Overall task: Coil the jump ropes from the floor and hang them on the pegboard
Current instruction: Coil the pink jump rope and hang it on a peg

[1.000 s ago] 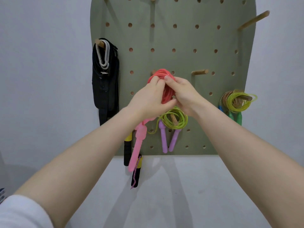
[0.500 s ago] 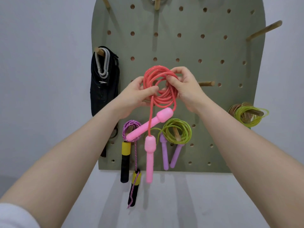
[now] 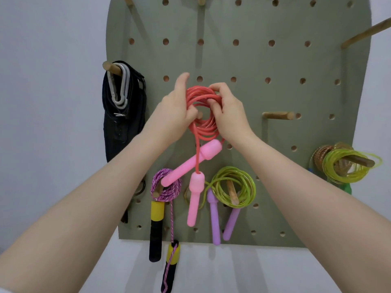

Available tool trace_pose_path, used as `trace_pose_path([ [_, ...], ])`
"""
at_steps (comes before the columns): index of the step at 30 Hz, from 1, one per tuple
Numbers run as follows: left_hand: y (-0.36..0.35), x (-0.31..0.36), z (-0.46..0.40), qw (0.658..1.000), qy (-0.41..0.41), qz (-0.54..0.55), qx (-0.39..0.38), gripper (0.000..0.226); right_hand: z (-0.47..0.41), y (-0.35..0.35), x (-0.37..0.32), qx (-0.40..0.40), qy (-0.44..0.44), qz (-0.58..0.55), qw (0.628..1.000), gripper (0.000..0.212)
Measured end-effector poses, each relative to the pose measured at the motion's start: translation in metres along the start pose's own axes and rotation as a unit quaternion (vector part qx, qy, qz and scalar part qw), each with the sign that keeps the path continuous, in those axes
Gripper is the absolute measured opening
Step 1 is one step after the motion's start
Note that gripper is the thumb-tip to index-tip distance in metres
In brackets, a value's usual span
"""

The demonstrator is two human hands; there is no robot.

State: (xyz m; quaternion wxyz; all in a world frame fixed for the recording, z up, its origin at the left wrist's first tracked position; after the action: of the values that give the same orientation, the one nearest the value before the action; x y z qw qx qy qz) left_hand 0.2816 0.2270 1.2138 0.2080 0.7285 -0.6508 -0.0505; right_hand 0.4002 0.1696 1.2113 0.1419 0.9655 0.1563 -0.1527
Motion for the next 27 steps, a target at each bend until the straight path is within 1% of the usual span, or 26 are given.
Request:
trace_pose_path([
  [2, -0.002, -0.013, 0.003, 0.999, -0.001, -0.003, -0.048, 0.063, 0.005, -0.006, 0.001, -0.021, 0.023, 0.020, 0.999, 0.021],
  [4, -0.009, -0.025, 0.009, 0.995, -0.001, 0.017, -0.098, 0.055, 0.007, -0.012, 0.004, -0.032, 0.036, 0.040, 0.998, 0.021],
  [6, -0.017, -0.039, 0.006, 0.994, 0.016, 0.028, -0.108, 0.050, 0.000, -0.017, 0.006, -0.035, 0.029, 0.056, 0.997, 0.021],
  [8, -0.026, -0.050, -0.003, 0.994, 0.018, -0.021, -0.101, 0.051, -0.007, -0.021, 0.011, -0.029, 0.008, 0.089, 0.996, 0.022],
  [10, -0.034, -0.056, -0.012, 0.987, 0.002, -0.140, -0.073, 0.053, -0.009, -0.023, 0.020, -0.011, -0.021, 0.155, 0.988, 0.026],
  [11, -0.037, -0.058, -0.013, 0.978, -0.004, -0.202, -0.054, 0.055, -0.007, -0.024, 0.025, 0.006, -0.015, 0.228, 0.973, 0.029],
  [12, -0.040, -0.056, -0.013, 0.971, -0.021, -0.237, -0.037, 0.057, -0.005, -0.026, 0.028, 0.018, 0.008, 0.303, 0.953, 0.035],
  [13, -0.045, -0.054, -0.011, 0.968, -0.055, -0.243, -0.022, 0.058, -0.002, -0.029, 0.031, 0.023, 0.035, 0.353, 0.935, 0.042],
  [14, -0.049, -0.049, -0.009, 0.967, -0.104, -0.233, -0.014, 0.058, 0.000, -0.032, 0.034, 0.023, 0.042, 0.372, 0.927, 0.048],
  [16, -0.056, -0.047, -0.007, 0.961, -0.186, -0.202, -0.025, 0.058, 0.001, -0.034, 0.039, 0.011, 0.016, 0.378, 0.926, 0.057],
  [17, -0.058, -0.047, -0.009, 0.965, -0.193, -0.170, -0.048, 0.058, 0.000, -0.034, 0.042, 0.000, 0.002, 0.383, 0.924, 0.060],
  [18, -0.059, -0.047, -0.011, 0.972, -0.179, -0.132, -0.081, 0.061, -0.001, -0.034, 0.042, -0.017, -0.007, 0.386, 0.922, 0.063],
  [20, -0.059, -0.047, -0.011, 0.977, -0.137, -0.079, -0.141, 0.072, -0.003, -0.033, 0.037, -0.080, -0.023, 0.364, 0.928, 0.071],
  [21, -0.059, -0.047, -0.011, 0.976, -0.126, -0.069, -0.162, 0.077, -0.002, -0.031, 0.033, -0.117, -0.044, 0.321, 0.939, 0.074],
  [22, -0.059, -0.046, -0.010, 0.975, -0.119, -0.067, -0.177, 0.081, 0.003, -0.026, 0.029, -0.142, -0.073, 0.250, 0.955, 0.076],
  [23, -0.058, -0.046, -0.009, 0.973, -0.114, -0.070, -0.186, 0.086, 0.008, -0.019, 0.023, -0.133, -0.097, 0.171, 0.971, 0.073],
  [24, -0.058, -0.045, -0.008, 0.972, -0.109, -0.078, -0.192, 0.091, 0.014, -0.009, 0.016, -0.084, -0.101, 0.110, 0.985, 0.065],
  [25, -0.058, -0.045, -0.007, 0.971, -0.106, -0.091, -0.193, 0.095, 0.023, 0.003, 0.010, -0.010, -0.086, 0.091, 0.992, 0.051],
  [26, -0.059, -0.044, -0.008, 0.970, -0.106, -0.105, -0.192, 0.095, 0.034, 0.012, 0.004, 0.050, -0.068, 0.113, 0.990, 0.034],
  [27, -0.059, -0.043, -0.009, 0.969, -0.107, -0.119, -0.188, 0.094, 0.045, 0.013, 0.001, 0.057, -0.067, 0.143, 0.986, 0.018],
])
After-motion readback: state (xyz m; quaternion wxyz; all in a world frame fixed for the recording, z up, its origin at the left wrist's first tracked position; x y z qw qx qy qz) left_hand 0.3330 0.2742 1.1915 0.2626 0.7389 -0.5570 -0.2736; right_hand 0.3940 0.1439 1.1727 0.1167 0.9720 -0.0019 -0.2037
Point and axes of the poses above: each hand's wrist, its own z-axis away from the middle knuckle, its own y-axis out of the back of the hand, x = y × z, the point moved 6 cm from there along -z, towards the middle knuckle, and after that the axes turned 4 degrees about x, right-handed, at the moved point
